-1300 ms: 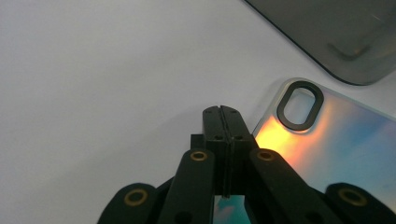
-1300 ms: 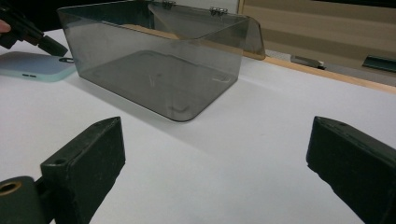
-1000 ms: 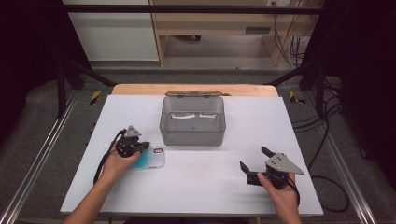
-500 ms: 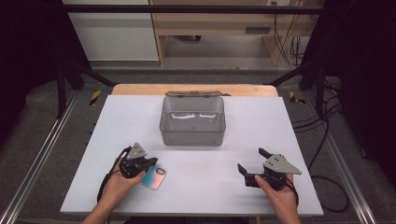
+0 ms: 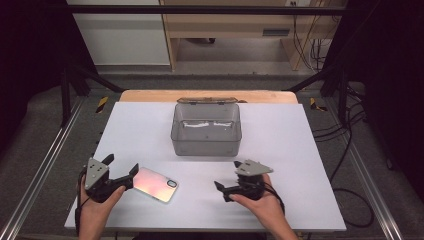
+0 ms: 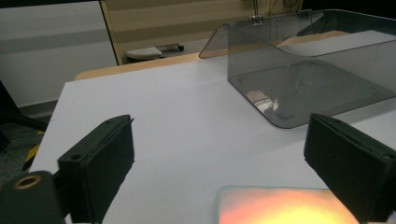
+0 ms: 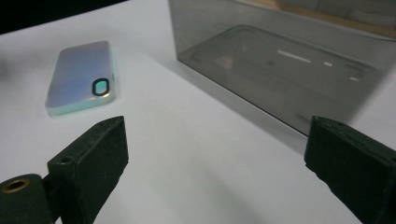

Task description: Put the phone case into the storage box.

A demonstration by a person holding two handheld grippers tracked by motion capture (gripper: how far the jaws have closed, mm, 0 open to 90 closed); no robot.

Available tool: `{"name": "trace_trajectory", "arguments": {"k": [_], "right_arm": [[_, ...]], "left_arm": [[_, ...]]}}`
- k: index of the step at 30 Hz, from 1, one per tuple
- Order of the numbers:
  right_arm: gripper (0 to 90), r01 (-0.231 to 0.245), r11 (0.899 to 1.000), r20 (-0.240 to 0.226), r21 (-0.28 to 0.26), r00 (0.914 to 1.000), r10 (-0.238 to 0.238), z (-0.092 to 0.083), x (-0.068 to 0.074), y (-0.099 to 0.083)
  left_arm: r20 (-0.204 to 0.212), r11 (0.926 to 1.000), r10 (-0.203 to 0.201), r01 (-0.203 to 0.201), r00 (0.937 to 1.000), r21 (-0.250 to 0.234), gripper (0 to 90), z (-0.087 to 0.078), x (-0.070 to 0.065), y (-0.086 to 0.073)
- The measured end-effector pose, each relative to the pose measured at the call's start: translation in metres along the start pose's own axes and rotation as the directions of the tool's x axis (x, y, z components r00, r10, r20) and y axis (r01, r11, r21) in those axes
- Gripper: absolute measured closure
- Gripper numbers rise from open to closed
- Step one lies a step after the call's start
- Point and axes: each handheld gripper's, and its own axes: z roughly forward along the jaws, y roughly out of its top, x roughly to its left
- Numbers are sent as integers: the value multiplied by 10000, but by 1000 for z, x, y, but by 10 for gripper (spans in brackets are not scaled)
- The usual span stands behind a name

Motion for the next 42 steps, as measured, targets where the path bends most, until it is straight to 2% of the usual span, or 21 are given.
{"name": "trace_trajectory", "arguments": {"k": [1, 2, 3, 4, 5, 9, 12, 15, 16, 19, 20, 23, 27, 28, 32, 37, 42], "right_arm": [[63, -40, 9997, -134, 228, 9999, 43, 9, 5, 4], [63, -40, 9997, -134, 228, 9999, 43, 9, 5, 4], [63, -122, 9988, -304, 465, 9994, 137, 17, 11, 8], [68, 72, 9958, -541, 908, 9985, -23, 34, 24, 14], [68, 72, 9958, -541, 908, 9985, -23, 34, 24, 14], [70, 308, 9881, -1127, 1509, 9935, -138, 72, 49, 24], [75, 482, 9844, -1339, 1693, 9907, -255, 85, 60, 26], [82, 773, 9797, -1801, 1849, 9827, -436, 106, 78, 29], [84, 812, 9797, -1896, 1832, 9808, -459, 109, 82, 30], [92, 908, 9782, -2041, 1869, 9776, -518, 115, 89, 30], [93, 1099, 9752, -2122, 1919, 9749, -681, 120, 94, 29], [101, 1281, 9721, -2194, 1964, 9720, -838, 126, 100, 29], [108, 1397, 9697, -2237, 2004, 9702, -935, 131, 105, 28], [115, 1523, 9659, -2252, 2095, 9688, -1039, 134, 108, 28], [124, 1633, 9637, -2254, 2111, 9675, -1145, 138, 112, 27], [155, 2072, 9505, -2238, 2317, 9622, -1551, 141, 114, 27], [165, 2144, 9492, -2216, 2302, 9613, -1633, 141, 115, 27]], "left_arm": [[31, 9998, -63, 64, 10000, -198, 80, 0, 3, -2], [31, 9998, -63, 64, 10000, -198, 69, 0, 3, -2], [155, 9995, -147, 151, 9998, -262, 69, 1, 4, -3], [289, 9998, -99, 104, 9995, -163, 42, 3, 4, -5], [289, 9998, -99, 104, 9995, -163, 39, 3, 4, -5], [311, 9993, -294, 301, 9991, -222, 31, 2, 6, -6], [25, 9982, -504, 505, 9987, -338, 24, 1, 8, -6], [54, 9971, -709, 710, 9975, -287, 23, 2, 11, -7], [79, 9953, -919, 921, 9957, -311, 24, 1, 12, -7], [107, 9940, -1033, 1036, 9946, -351, 24, 1, 14, -8], [109, 9938, -1054, 1057, 9944, -340, 24, 1, 14, -8], [195, 9927, -1162, 1167, 9930, -312, 25, 1, 15, -8], [242, 9927, -1161, 1168, 9929, -314, 27, 1, 15, -8], [279, 9929, -1140, 1148, 9931, -308, 27, 1, 14, -8], [314, 9934, -1100, 1109, 9934, -294, 28, 1, 13, -8], [365, 9935, -1091, 1101, 9934, -276, 31, 2, 13, -8], [371, 9939, -1068, 1078, 9936, -244, 33, 2, 12, -8]]}}
